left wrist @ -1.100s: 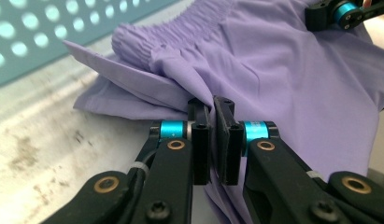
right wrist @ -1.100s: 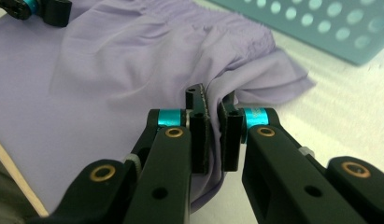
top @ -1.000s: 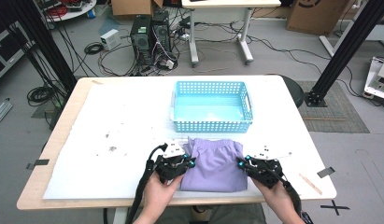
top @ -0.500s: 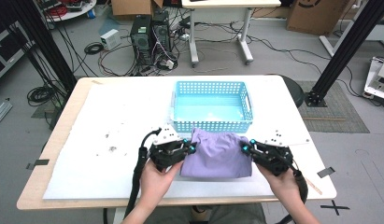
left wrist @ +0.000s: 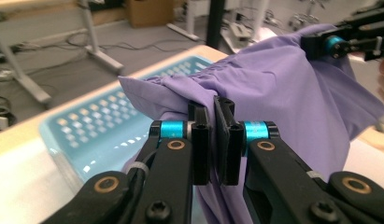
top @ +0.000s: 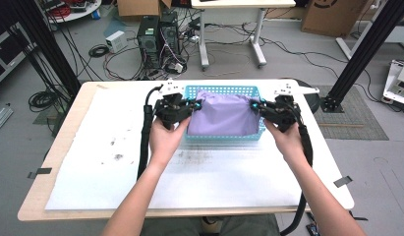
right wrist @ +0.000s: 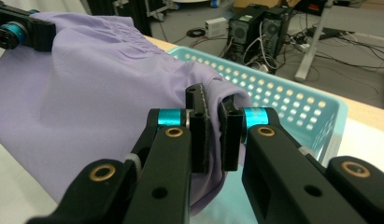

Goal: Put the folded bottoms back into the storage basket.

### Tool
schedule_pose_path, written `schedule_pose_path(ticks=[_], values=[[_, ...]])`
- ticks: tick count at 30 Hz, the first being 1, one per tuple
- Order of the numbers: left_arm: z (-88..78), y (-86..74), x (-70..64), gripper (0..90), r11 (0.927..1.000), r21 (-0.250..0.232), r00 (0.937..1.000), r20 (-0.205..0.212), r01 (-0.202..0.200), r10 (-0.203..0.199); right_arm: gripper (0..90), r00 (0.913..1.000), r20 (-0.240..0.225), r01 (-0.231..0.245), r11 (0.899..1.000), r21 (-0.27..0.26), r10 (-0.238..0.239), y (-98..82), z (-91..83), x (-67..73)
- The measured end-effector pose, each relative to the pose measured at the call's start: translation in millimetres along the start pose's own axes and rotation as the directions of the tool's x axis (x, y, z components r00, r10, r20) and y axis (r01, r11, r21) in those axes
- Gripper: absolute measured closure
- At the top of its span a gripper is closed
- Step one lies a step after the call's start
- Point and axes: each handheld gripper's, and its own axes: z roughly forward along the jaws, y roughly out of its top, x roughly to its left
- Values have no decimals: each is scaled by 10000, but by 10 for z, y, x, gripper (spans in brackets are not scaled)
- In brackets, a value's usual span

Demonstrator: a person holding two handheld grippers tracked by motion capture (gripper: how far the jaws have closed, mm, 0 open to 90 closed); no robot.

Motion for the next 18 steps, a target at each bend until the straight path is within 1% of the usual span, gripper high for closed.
schedule_pose_path(ticks=[1, 2, 3, 4, 6, 7, 8, 9, 10, 11, 12, 13, 14, 15, 16, 18], values=[[61, 10, 50, 857, 10000, -20, 10000, -79, 3, -3, 861, 9999, 112, -15, 10000, 41, 15, 35, 76, -37], [122, 20, 93, 857, 9999, 66, 9997, -224, -136, 137, 861, 9998, 189, 80, 9998, 202, -83, 71, 163, -81], [179, 25, 138, 857, 9993, 168, 9986, -398, -347, 353, 861, 9998, 198, -15, 9993, 385, 7, 104, 244, -128], [239, 20, 189, 857, 9994, 120, 9986, -415, -335, 340, 861, 9997, 247, -65, 9991, 429, 55, 130, 318, -175], [365, -3, 283, 857, 9999, 13, 9988, -481, -112, 112, 861, 9990, 438, -145, 9990, 434, 126, 164, 449, -260], [433, -27, 328, 857, 10000, -19, 9984, -564, -10, 9, 861, 9985, 512, -235, 9981, 561, 206, 177, 520, -301], [503, -63, 380, 857, 10000, 19, 9978, -659, 28, -27, 860, 9977, 656, -205, 9979, 621, 164, 179, 592, -344], [577, -110, 430, 855, 9997, 65, 9965, -802, 241, -235, 851, 9969, 753, -264, 9974, 668, 214, 170, 663, -385], [648, -161, 477, 831, 9992, 135, 9937, -1068, 365, -348, 793, 9961, 831, -350, 9964, 766, 286, 154, 738, -424], [708, -207, 521, 721, 9982, 285, 9881, -1460, 528, -481, 695, 9929, 1164, -367, 9947, 957, 254, 133, 811, -456], [749, -251, 566, 580, 9956, 400, 9829, -1672, 847, -769, 618, 9865, 1622, -413, 9929, 1118, 228, 106, 870, -487], [762, -294, 602, 552, 9933, 416, 9826, -1562, 1079, -1002, 603, 9828, 1821, -559, 9904, 1261, 322, 80, 904, -526], [753, -333, 624, 545, 9931, 408, 9819, -1598, 1099, -1021, 593, 9827, 1815, -602, 9893, 1331, 354, 53, 920, -568], [732, -365, 629, 510, 9934, 385, 9796, -1743, 1084, -1002, 574, 9819, 1843, -694, 9875, 1413, 426, 30, 915, -589], [694, -390, 629, 474, 9942, 405, 9767, -1950, 992, -896, 553, 9813, 1884, -661, 9878, 1410, 388, 8, 893, -606], [579, -428, 622, 468, 9968, 269, 9781, -1963, 756, -689, 530, 9828, 1810, -614, 9902, 1258, 379, -36, 806, -618]])
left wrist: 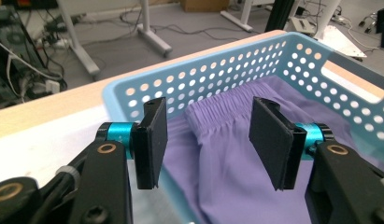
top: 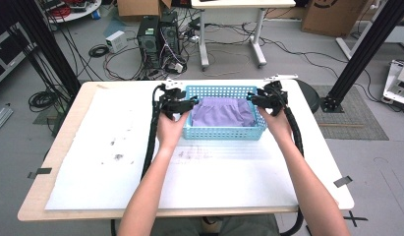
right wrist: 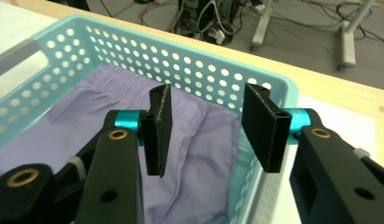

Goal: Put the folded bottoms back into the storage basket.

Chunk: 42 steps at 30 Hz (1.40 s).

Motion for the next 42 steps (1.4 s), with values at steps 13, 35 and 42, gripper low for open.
schedule_pose_path(ticks=[13, 35, 42], values=[[-908, -324, -90, 360, 9897, -1199, 9947, 559, -788, 859, 433, 9937, -980, 392, 9881, -1486, -541, -535, -738, 35], [-1464, -1091, -188, 312, 9885, -1151, 9936, 461, -977, 1035, 322, 9948, -428, 836, 9811, -1742, -924, -1531, -1092, 169], [-1393, -1129, -209, 311, 9909, -865, 9934, 422, -1031, 1070, 314, 9965, -568, 519, 9875, -1491, -609, -1626, -997, 121]])
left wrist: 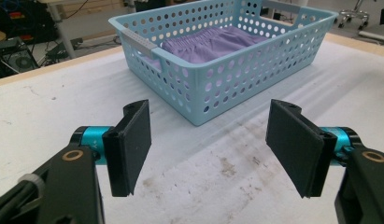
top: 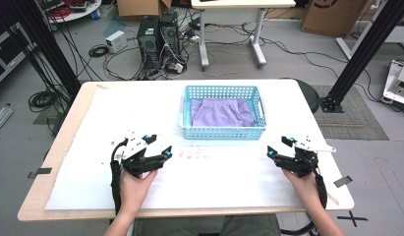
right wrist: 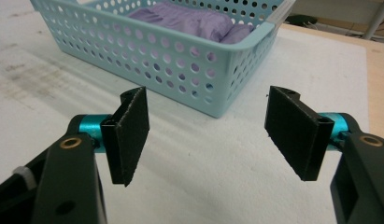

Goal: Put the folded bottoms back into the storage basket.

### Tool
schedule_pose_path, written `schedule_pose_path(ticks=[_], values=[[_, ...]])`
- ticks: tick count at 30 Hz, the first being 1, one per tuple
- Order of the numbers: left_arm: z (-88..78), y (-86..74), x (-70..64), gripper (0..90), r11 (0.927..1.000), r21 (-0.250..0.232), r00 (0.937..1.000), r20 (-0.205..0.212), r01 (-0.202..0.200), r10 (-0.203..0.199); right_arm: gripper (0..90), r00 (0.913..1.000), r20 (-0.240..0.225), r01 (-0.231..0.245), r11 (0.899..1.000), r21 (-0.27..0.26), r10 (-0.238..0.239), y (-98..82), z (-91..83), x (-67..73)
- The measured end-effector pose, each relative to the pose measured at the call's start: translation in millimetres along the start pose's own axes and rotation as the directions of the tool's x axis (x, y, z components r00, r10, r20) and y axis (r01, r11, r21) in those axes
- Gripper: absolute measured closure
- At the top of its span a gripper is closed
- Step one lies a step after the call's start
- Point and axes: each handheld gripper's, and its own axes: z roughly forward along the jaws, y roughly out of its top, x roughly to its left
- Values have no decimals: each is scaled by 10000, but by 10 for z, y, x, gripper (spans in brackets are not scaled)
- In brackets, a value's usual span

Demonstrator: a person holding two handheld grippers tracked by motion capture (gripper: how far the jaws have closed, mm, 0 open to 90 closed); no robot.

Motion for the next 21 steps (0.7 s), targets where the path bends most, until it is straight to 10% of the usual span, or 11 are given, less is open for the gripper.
schedule_pose_path(ticks=[21], values=[[37, -23, -29, 278, 9997, 241, 9999, -113, -93, 96, 290, 9995, 298, -55, 10000, 10, 55, -30, 22, -38]])
